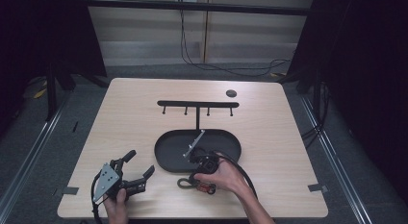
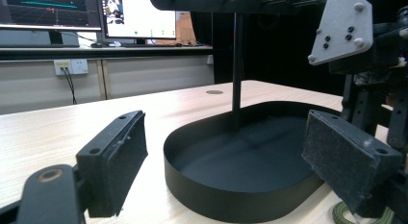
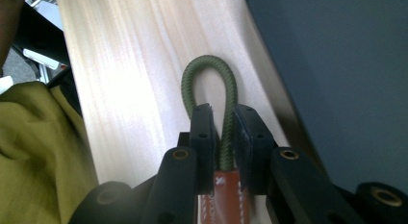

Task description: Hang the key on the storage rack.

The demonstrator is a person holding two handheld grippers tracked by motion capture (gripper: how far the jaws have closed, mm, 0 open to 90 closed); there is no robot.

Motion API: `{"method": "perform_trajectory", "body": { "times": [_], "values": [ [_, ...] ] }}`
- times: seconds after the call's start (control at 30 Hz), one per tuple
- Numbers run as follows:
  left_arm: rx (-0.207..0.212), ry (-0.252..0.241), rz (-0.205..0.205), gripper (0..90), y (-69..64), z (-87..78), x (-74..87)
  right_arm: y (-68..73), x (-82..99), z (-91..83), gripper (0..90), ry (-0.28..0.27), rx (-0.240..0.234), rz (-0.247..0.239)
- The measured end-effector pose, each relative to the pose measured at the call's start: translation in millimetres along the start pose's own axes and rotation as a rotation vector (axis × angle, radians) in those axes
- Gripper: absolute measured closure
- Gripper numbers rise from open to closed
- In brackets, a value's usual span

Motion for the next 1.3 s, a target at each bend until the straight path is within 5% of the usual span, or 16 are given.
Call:
{"method": "perform_trajectory", "body": {
  "times": [0.53,1.0,1.3],
  "values": [
    [0.000,0.000,0.000,15.4,-0.1,0.0,0.0,2.8,-3.3,8.6,80.8,0.059,0.038,-0.050],
    [0.000,0.000,0.000,15.4,-0.1,0.0,0.0,13.1,-7.5,9.9,84.3,0.118,0.154,-0.145],
    [0.000,0.000,0.000,15.4,-0.1,0.0,0.0,7.5,-6.7,8.8,85.8,0.119,0.110,-0.071]
  ]
}}
Point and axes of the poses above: each handheld gripper's, and its own axes: z roughly forward along the jaws, x roughly out of its underside, y roughly to its left, the point moved 5 cm from there along z, roughly forward along the jaws, and after that the axes turned 8 degrees about x, right-handed, at the moved point
